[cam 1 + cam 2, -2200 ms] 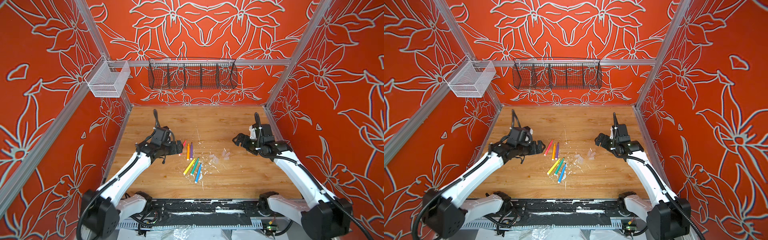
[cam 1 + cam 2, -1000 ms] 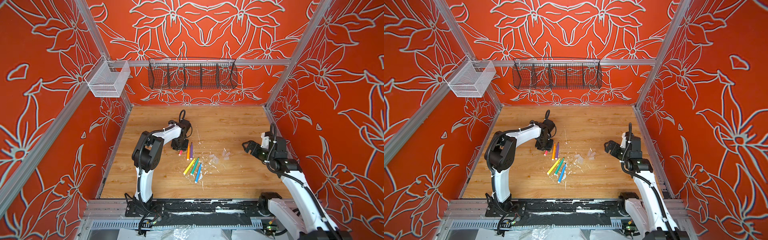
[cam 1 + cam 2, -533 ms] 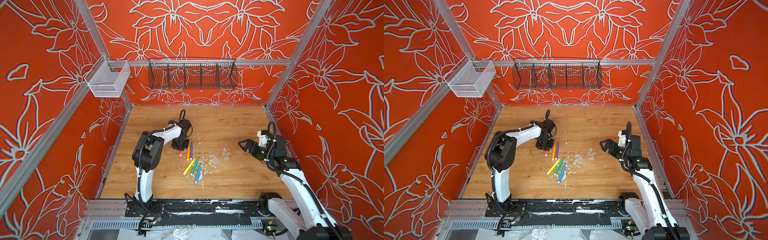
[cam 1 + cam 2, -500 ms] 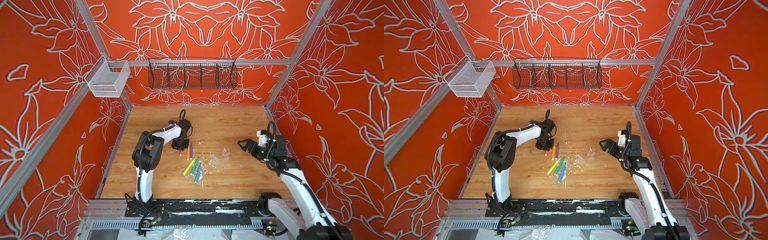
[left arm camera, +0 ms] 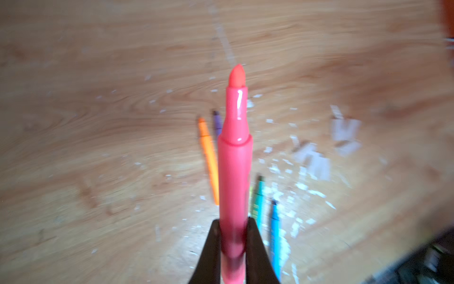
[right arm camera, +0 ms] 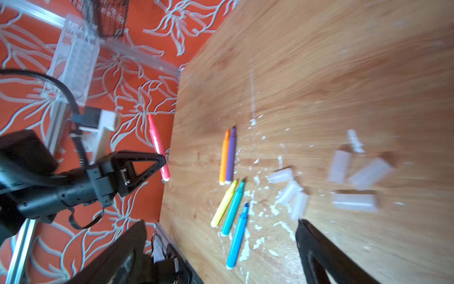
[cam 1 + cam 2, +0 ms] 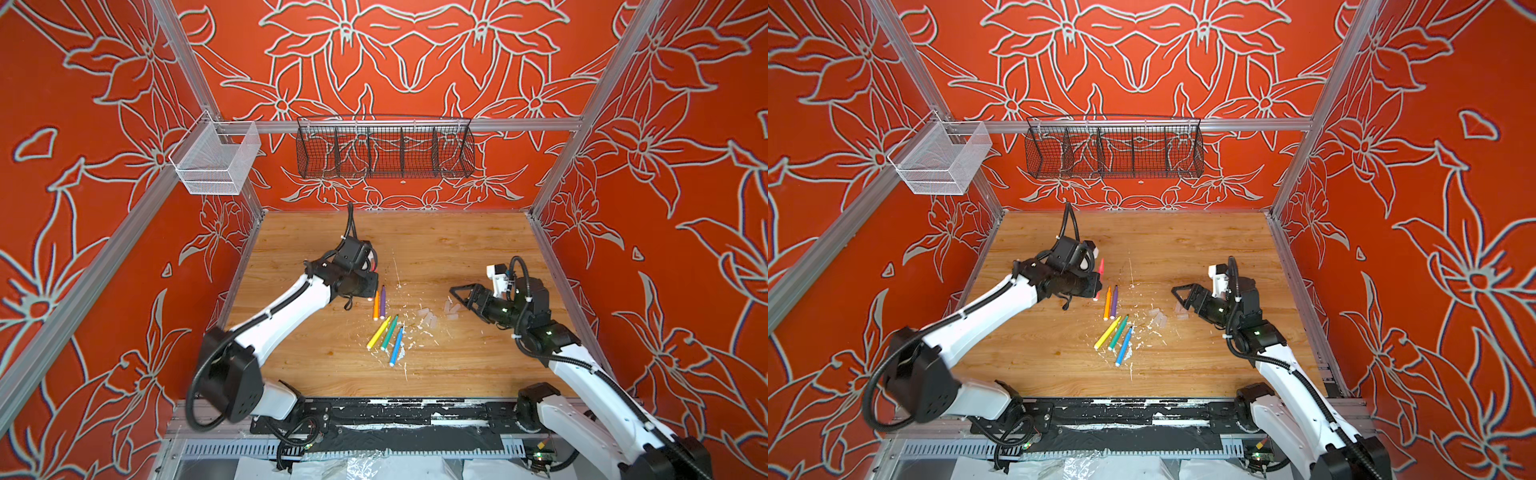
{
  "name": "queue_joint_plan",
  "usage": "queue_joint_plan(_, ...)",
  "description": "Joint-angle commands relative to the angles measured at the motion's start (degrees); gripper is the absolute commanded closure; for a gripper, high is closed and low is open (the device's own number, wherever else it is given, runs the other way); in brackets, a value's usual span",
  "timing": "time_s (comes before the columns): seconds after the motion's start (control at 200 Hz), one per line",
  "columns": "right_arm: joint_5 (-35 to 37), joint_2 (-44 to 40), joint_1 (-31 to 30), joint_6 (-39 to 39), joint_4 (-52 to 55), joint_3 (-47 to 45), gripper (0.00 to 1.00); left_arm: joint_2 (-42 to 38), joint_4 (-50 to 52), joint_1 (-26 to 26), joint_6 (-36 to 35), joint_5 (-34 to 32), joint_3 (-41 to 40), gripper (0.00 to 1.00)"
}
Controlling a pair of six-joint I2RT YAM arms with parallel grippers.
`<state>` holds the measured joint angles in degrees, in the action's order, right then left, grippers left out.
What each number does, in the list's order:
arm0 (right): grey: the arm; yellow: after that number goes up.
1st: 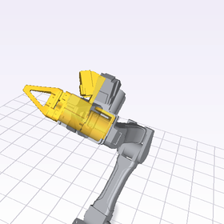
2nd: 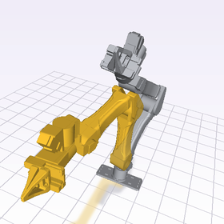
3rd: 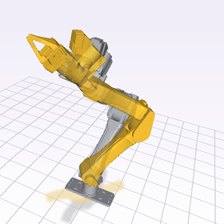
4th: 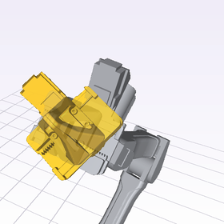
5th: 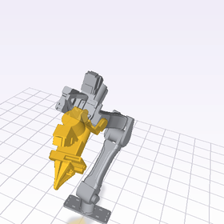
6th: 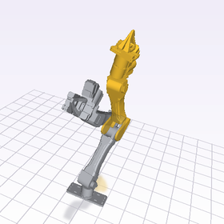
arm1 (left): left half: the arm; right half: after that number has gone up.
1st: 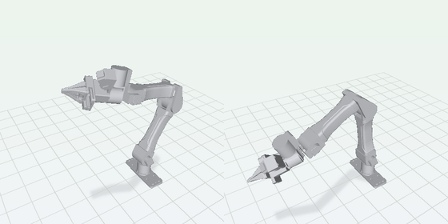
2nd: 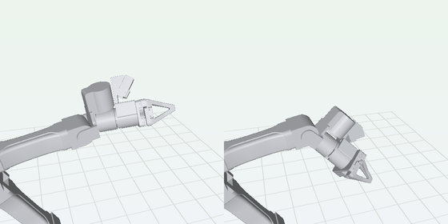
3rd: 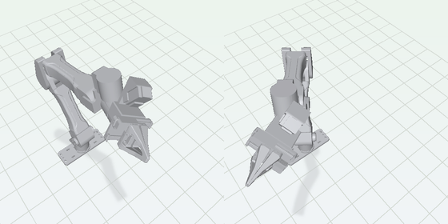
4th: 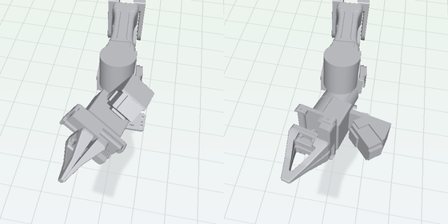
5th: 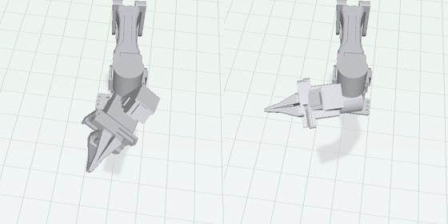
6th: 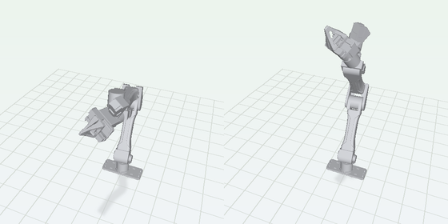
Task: Insert pens into pen caps
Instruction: Pick up a pen from the center of the table.
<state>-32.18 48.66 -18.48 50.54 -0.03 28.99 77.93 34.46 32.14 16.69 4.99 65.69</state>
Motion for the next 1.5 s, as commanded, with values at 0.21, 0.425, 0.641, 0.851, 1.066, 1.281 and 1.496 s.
queue_joint_plan(0.21, 16.4, 2.4, -17.7, 11.4, -26.2, -4.1, 0.13, -15.4, -17.5, 13.4, -1.5, 3.5, -14.1, 1.0)
queue_joint_plan(0.425, 23.8, 6.5, -27.4, 6.9, -28.0, 0.1, 0.15, -18.9, -21.3, 14.6, 0.0, 3.7, -17.6, 1.0)
queue_joint_plan(0.641, 27.6, 15.8, -31.3, 6.8, -27.9, 5.0, 0.27, -17.1, -22.3, 16.1, -0.4, 2.6, -17.4, 1.0)
queue_joint_plan(0.851, 28.5, 20.5, -32.2, 7.4, -28.0, 7.5, 0.41, -14.6, -18.8, 17.5, -1.6, -3.9, -15.0, 1.0)
queue_joint_plan(1.066, 31.2, 19.6, -32.3, 6.9, -25.8, 7.7, 0.6, -14.5, -16.1, 17.8, -2.4, -6.4, -14.1, 1.0)
queue_joint_plan(1.281, 32.2, 19.2, -32.6, 7.5, -24.0, 7.7, 0.8, -13.7, -15.8, 17.8, -2.6, -8.2, -14.5, 1.0)
queue_joint_plan(1.496, 32.4, 21.1, -33.2, 10.1, -25.3, 8.0, 0.99, -13.7, -18.2, 17.8, -2.6, -7.0, -15.6, 0.73)
